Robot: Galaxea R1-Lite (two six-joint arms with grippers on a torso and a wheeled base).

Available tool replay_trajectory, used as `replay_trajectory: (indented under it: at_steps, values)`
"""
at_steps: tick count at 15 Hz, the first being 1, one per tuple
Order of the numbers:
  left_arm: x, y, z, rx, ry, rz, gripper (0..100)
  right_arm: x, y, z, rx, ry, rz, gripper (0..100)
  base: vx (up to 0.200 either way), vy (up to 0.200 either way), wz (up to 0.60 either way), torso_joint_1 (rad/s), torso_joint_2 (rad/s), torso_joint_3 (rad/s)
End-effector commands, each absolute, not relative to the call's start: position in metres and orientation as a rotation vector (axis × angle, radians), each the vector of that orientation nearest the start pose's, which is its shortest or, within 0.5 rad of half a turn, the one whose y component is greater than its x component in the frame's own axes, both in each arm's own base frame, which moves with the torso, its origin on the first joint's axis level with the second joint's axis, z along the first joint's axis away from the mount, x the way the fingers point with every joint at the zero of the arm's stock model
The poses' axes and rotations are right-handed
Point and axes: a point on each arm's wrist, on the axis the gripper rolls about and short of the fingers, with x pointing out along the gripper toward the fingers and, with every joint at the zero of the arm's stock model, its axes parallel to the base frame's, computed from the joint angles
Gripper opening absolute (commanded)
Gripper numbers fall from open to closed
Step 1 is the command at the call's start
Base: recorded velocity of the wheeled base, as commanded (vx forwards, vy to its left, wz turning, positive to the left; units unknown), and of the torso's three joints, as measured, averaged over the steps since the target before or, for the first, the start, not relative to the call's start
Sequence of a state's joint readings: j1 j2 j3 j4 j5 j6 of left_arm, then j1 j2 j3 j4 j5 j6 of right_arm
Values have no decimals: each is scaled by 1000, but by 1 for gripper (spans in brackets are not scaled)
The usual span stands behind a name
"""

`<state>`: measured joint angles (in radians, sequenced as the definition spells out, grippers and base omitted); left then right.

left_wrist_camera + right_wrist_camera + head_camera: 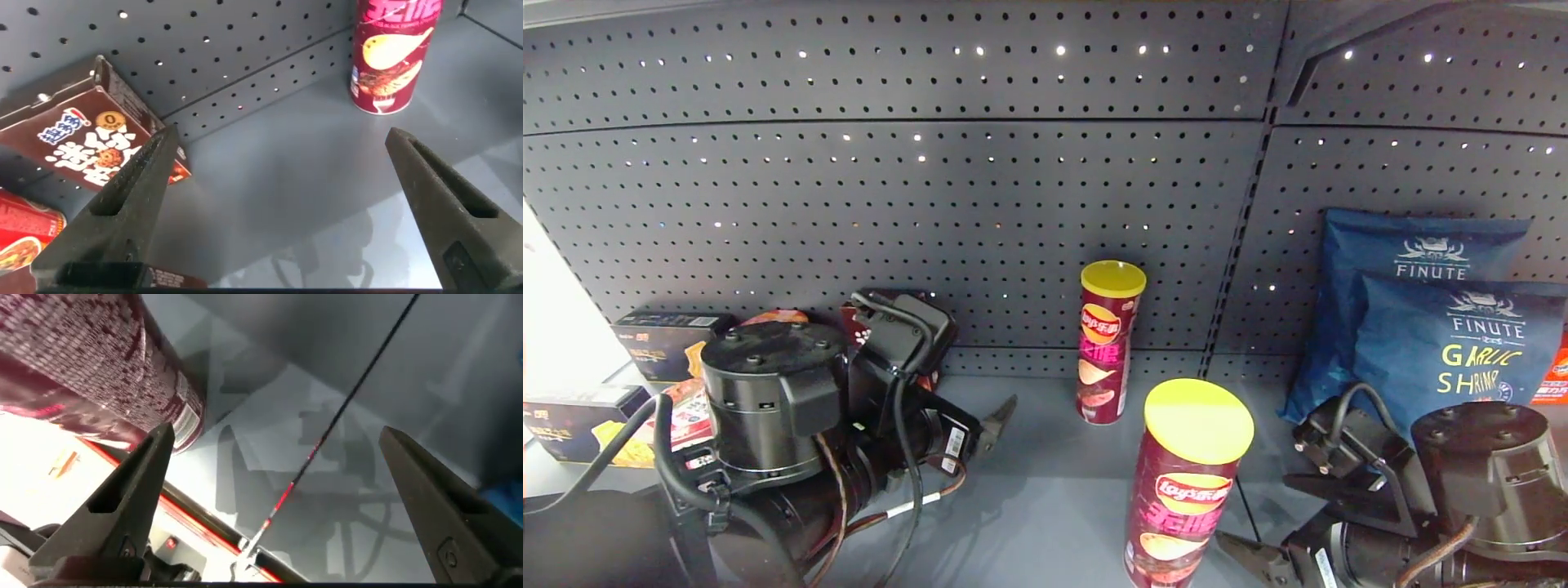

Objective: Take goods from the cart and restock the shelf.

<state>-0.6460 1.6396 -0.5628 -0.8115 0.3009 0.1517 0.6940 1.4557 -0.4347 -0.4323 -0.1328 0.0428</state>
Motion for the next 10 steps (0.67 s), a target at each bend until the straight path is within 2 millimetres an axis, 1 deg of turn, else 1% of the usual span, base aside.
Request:
replay_trajectory:
  at_steps: [1, 6, 10]
  values:
    - [219, -156, 153, 273, 216, -360, 100, 161, 134, 130, -206, 562, 546, 100, 0, 0, 0, 0, 0, 0]
    - [219, -156, 154, 272, 213, -360, 100, 163, 144, 131, -214, 560, 574, 100, 0, 0, 0, 0, 0, 0]
    - [219, -156, 154, 272, 214, -360, 100, 169, 153, 131, -220, 563, 582, 100, 0, 0, 0, 0, 0, 0]
